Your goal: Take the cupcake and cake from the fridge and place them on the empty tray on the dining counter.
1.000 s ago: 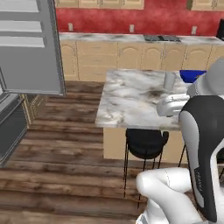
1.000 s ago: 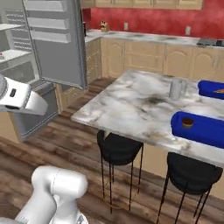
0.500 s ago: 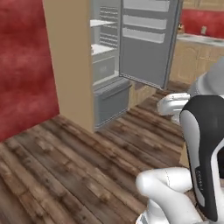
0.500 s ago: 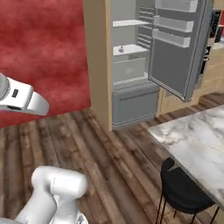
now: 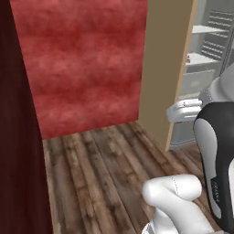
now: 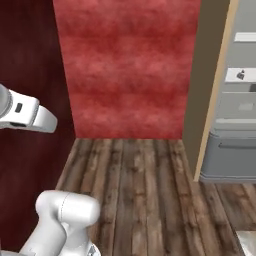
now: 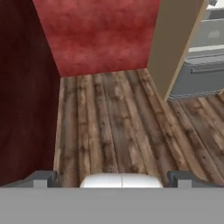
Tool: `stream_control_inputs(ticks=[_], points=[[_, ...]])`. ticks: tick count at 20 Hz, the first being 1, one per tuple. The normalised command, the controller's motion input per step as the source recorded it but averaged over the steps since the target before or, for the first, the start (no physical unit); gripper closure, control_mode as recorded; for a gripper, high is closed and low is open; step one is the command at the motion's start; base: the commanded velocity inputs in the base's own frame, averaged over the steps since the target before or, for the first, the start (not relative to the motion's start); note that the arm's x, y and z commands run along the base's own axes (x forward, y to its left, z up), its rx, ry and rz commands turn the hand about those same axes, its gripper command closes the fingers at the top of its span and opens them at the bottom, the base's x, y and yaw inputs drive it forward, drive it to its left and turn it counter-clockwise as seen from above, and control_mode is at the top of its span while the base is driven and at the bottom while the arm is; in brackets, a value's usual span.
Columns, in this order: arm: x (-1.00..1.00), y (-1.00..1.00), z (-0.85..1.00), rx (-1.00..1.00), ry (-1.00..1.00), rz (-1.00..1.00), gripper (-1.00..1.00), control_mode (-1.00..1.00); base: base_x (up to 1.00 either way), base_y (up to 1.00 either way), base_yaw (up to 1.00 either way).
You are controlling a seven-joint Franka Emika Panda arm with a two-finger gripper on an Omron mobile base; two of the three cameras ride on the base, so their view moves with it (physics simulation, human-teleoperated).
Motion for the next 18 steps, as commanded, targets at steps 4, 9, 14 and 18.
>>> stream_control_inputs(ticks=[4, 9, 14, 18], points=[[0.0, 0.0, 0.0, 0.0, 0.0, 0.0, -1.0, 1.0, 1.0, -0.32, 0.32], [0.0, 0.0, 0.0, 0.0, 0.0, 0.0, -1.0, 1.0, 1.0, -0.66, 0.13], [0.0, 0.0, 0.0, 0.0, 0.0, 0.0, -1.0, 1.0, 0.99, -1.0, 0.01], [0.0, 0.0, 0.0, 0.0, 0.0, 0.0, -1.0, 1.0, 0.29, -1.0, 0.0]])
